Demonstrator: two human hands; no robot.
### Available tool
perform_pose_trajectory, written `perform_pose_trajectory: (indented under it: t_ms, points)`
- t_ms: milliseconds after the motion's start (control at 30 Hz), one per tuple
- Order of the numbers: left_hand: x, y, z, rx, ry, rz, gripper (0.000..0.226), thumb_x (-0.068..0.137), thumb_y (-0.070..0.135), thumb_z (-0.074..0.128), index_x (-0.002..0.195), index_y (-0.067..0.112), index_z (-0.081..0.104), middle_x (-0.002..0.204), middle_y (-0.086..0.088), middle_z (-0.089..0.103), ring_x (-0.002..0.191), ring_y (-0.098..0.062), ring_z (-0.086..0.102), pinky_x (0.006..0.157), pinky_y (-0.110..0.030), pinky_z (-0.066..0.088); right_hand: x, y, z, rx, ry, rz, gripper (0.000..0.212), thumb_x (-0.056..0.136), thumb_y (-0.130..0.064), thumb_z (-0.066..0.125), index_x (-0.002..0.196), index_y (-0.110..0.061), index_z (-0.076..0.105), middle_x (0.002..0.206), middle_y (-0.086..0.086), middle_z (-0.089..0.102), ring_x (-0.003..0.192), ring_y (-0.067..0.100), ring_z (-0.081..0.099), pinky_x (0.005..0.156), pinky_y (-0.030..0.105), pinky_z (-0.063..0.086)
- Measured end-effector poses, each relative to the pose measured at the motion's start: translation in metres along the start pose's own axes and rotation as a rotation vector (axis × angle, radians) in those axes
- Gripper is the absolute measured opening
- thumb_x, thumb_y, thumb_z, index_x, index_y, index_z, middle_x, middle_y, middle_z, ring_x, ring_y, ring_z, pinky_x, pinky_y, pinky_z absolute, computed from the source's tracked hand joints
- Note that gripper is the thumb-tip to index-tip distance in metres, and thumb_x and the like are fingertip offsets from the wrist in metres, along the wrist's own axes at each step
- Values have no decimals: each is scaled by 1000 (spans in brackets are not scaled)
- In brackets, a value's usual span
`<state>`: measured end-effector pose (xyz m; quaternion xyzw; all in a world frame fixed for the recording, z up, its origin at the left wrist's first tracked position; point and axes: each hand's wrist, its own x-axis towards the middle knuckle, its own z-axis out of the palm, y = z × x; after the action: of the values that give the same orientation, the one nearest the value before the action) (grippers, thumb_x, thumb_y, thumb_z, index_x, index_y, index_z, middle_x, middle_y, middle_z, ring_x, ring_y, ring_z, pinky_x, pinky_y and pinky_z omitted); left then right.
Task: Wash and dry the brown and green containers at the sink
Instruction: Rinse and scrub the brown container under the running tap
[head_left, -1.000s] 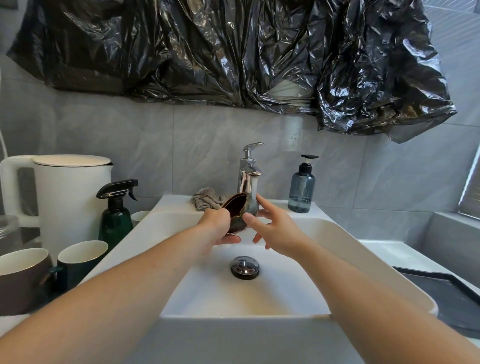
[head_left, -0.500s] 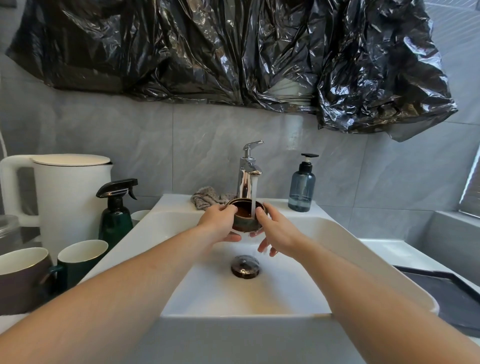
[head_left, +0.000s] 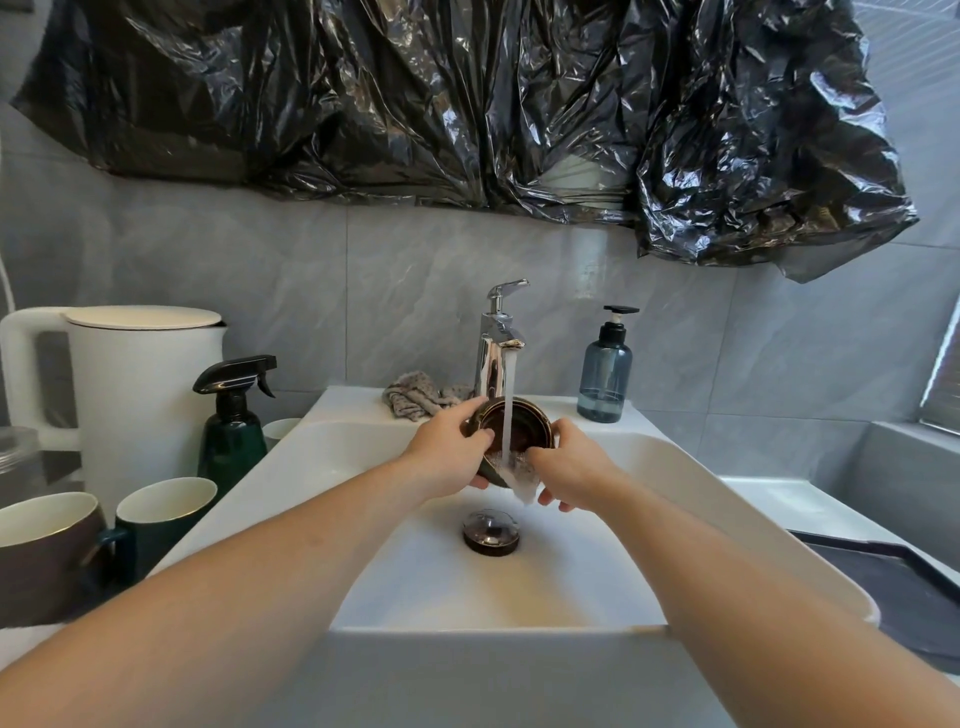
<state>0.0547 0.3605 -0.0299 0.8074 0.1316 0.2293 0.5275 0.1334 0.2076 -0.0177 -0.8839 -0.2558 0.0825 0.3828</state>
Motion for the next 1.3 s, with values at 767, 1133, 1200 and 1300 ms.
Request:
perform_pose_trajectory:
  t_ms: [767,1133,1200,1300]
  points:
    - [-3,-3,5,244,-66,-46,50,95,9,57,143,21,52,109,-10,73,63,-23,70,49,-25,51,-3,-3,0,-41,135,-37,23,96,-20,54,112,-14,71,94,4,70,83,20,65,59,25,52]
    - [-7,5,5,348,-86,-132,24,107,21,45,126,17,59,98,-8,73,68,-20,69,46,-28,53,-4,-5,2,-68,60,-28,33,101,-15,43,131,-12,57,110,10,65,71,21,63,46,24,49]
    - [-5,3,3,386,-69,-124,23,108,24,45,122,17,61,91,-9,72,65,-22,66,47,-28,51,-5,-7,2,-57,21,-22,31,102,-19,44,129,-13,58,99,6,67,68,16,63,48,24,50]
    - [-6,2,1,408,-74,-117,25,106,21,44,113,15,67,82,-10,68,63,-26,61,49,-28,48,-7,-7,2,-61,-38,-22,29,102,-27,48,126,-16,61,90,0,65,69,13,62,50,23,50]
